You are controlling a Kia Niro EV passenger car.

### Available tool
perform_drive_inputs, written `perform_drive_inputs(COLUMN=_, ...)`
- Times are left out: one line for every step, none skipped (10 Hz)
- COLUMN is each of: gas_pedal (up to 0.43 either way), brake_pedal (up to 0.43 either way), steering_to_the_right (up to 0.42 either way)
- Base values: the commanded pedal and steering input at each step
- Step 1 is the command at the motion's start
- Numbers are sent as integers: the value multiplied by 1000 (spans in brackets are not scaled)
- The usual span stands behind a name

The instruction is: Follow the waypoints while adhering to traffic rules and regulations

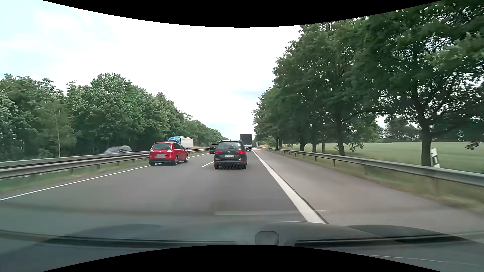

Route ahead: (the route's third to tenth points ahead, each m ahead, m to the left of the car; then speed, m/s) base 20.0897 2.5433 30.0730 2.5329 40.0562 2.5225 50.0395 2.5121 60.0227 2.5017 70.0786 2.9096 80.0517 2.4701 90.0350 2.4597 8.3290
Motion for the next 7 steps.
perform_drive_inputs(gas_pedal=130, brake_pedal=0, steering_to_the_right=-3)
perform_drive_inputs(gas_pedal=130, brake_pedal=0, steering_to_the_right=-3)
perform_drive_inputs(gas_pedal=130, brake_pedal=0, steering_to_the_right=-2)
perform_drive_inputs(gas_pedal=130, brake_pedal=0, steering_to_the_right=-2)
perform_drive_inputs(gas_pedal=130, brake_pedal=0, steering_to_the_right=-2)
perform_drive_inputs(gas_pedal=130, brake_pedal=0, steering_to_the_right=-1)
perform_drive_inputs(gas_pedal=138, brake_pedal=0, steering_to_the_right=0)
